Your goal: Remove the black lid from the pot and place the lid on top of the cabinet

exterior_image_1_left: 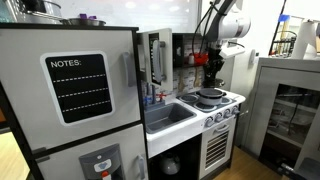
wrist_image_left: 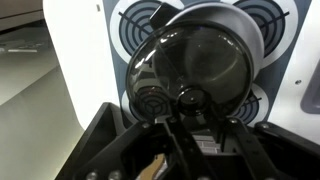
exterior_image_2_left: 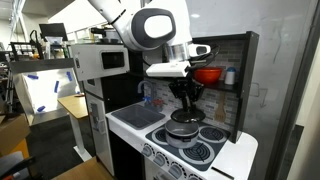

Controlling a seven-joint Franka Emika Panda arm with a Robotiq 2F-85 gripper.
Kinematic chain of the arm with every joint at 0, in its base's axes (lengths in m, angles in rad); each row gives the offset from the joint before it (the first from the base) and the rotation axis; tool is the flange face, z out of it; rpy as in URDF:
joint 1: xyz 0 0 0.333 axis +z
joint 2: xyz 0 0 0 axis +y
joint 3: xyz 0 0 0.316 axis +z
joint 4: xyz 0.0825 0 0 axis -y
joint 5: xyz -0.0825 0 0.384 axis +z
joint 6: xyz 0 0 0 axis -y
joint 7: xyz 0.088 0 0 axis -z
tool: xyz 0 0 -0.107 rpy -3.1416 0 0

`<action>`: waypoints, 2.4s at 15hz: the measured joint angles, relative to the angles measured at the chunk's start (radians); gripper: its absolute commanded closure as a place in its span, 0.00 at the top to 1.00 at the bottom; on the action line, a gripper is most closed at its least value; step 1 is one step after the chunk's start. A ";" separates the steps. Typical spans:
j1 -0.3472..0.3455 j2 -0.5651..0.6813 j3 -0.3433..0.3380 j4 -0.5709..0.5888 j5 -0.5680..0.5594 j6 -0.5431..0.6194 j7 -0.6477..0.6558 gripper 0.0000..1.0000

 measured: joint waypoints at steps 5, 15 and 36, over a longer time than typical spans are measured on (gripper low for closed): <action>0.021 -0.073 -0.019 -0.030 -0.067 -0.111 0.065 0.08; 0.028 -0.308 -0.024 -0.214 -0.069 -0.239 0.067 0.08; 0.109 -0.595 -0.024 -0.344 -0.111 -0.339 0.067 0.08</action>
